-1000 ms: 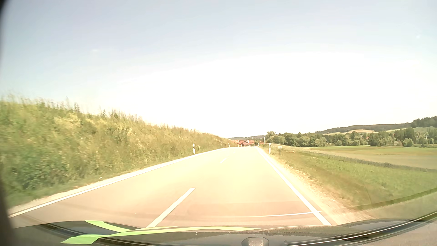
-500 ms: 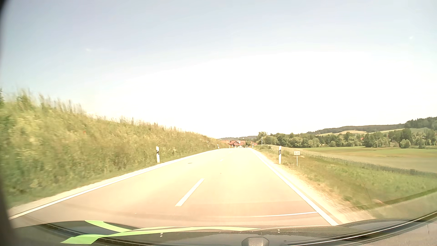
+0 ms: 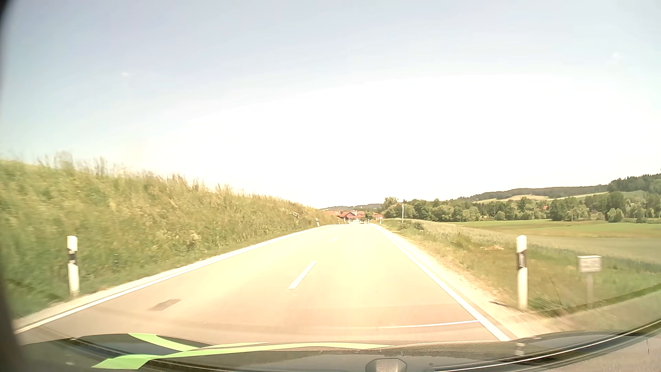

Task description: Follow the waypoints while adhering to traffic rules and regulations

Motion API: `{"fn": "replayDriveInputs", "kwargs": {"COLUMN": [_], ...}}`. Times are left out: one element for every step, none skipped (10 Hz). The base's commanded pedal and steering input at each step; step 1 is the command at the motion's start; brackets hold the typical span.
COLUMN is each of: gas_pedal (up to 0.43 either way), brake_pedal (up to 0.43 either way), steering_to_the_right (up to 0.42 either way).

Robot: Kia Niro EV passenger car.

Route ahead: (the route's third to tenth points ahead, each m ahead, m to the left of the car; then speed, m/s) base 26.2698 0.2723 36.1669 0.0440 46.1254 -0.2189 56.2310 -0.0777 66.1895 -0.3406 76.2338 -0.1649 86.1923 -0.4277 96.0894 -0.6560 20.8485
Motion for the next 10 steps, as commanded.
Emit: {"fn": "replayDriveInputs", "kwargs": {"gas_pedal": [0.268,0.26,0.228,0.22,0.22,0.22,0.209,0.209,0.209,0.209], "brake_pedal": [0.0,0.0,0.0,0.0,0.0,0.0,0.0,0.0,0.0,0.0], "steering_to_the_right": [0.003,0.002,0.001,0.001,0.0,0.0,0.0,0.0,0.0,0.0]}}
